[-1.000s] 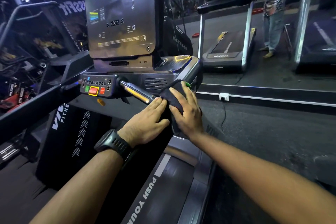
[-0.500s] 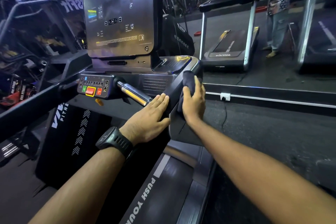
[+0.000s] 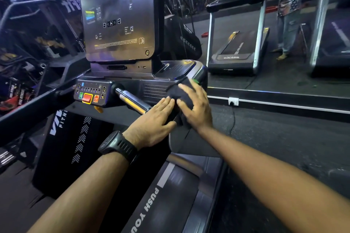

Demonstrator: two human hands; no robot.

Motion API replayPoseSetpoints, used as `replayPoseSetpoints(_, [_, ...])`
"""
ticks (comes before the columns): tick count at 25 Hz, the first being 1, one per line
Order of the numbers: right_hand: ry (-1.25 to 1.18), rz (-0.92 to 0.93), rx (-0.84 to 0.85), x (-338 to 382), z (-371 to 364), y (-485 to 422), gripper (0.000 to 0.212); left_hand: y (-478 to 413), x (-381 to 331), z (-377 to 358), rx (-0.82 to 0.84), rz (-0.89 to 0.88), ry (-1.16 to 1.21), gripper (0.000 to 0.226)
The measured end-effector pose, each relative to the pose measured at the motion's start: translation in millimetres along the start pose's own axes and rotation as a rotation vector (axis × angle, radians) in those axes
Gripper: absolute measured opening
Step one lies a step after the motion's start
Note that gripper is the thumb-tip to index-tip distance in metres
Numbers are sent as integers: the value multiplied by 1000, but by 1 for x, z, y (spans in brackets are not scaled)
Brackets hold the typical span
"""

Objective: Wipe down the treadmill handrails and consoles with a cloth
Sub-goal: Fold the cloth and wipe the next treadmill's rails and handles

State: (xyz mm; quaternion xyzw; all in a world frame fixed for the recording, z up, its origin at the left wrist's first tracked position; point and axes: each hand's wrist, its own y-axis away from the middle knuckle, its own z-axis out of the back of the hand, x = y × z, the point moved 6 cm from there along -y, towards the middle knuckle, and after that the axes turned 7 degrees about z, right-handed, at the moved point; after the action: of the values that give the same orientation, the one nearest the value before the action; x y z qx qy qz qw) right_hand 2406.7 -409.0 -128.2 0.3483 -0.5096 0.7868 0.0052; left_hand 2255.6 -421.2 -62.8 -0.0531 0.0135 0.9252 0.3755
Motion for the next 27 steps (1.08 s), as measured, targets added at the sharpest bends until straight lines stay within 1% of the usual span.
replayPoseSetpoints(2, [-172, -481, -130, -23, 1, -10, 60, -3, -1, -1, 6, 2, 5, 70])
replayPoseSetpoints(3, [-135, -580, -154, -17, 1, -6, 62, -4, -2, -2, 13, 0, 7, 70])
replayPoseSetpoints(4, [-76, -457, -139, -4, 2, -5, 60, -5, -2, -3, 18, -4, 7, 70])
replayPoseSetpoints(5, [-25, -197, -67, 10, 1, -1, 56, -8, -2, -3, 19, -8, 7, 70])
replayPoseSetpoints(6, [21, 15, -9, 12, -3, 4, 51, -10, -1, -2, 13, -10, 6, 70])
replayPoseSetpoints(7, [37, 97, -10, 6, -1, -1, 49, -14, -1, -2, 5, -12, 2, 70])
replayPoseSetpoints(8, [-7, 6, -33, -12, 1, -10, 49, -16, -2, -2, 2, -13, -1, 70])
replayPoseSetpoints(9, [-114, -228, -99, -32, 2, -18, 51, -18, -3, -2, 5, -11, -3, 70])
replayPoseSetpoints(10, [-182, -478, -151, -37, 0, -19, 53, -20, -4, -2, 9, -9, -7, 70])
replayPoseSetpoints(11, [-153, -580, -165, -32, 0, -15, 55, -21, -4, -4, 13, -8, -11, 70])
replayPoseSetpoints(12, [-72, -459, -143, -21, 1, -13, 55, -22, -5, -4, 17, -9, -14, 70])
replayPoseSetpoints(13, [-12, -182, -66, -9, 0, -9, 54, -24, -5, -4, 16, -13, -19, 70])
replayPoseSetpoints(14, [37, 35, 0, -9, -3, -7, 52, -28, -5, -3, 8, -18, -24, 70])
replayPoseSetpoints(15, [47, 104, 10, -17, -1, -13, 52, -32, -6, -3, 1, -19, -32, 70])
replayPoseSetpoints(16, [-10, -13, -13, -34, 0, -23, 52, -35, -7, -3, 0, -18, -41, 70])
replayPoseSetpoints(17, [-106, -236, -82, -50, 1, -30, 52, -38, -9, -4, 2, -16, -50, 70])
replayPoseSetpoints(18, [-146, -458, -123, -54, -1, -28, 53, -40, -9, -5, 5, -17, -63, 71])
replayPoseSetpoints(19, [-94, -513, -147, -48, -1, -23, 53, -41, -10, -7, 9, -20, -76, 71])
replayPoseSetpoints(20, [-24, -371, -140, -36, 0, -19, 54, -43, -10, -7, 12, -23, -81, 71])
replayPoseSetpoints(21, [23, -107, -65, -25, -1, -13, 54, -47, -10, -7, 10, -27, -82, 72])
replayPoseSetpoints(22, [46, 86, 0, -26, -3, -11, 53, -51, -10, -6, 4, -32, -83, 72])
replayPoseSetpoints(23, [48, 158, 13, -35, -1, -17, 53, -55, -11, -6, -3, -34, -85, 71])
replayPoseSetpoints(24, [5, 56, -3, -53, 1, -27, 53, -58, -13, -6, -7, -32, -85, 71])
replayPoseSetpoints(26, [-170, -453, -109, -78, -2, -36, 53, -60, -15, -7, -3, -25, -84, 71])
replayPoseSetpoints(27, [-150, -561, -130, -75, -3, -31, 54, -60, -15, -8, 4, -26, -83, 71])
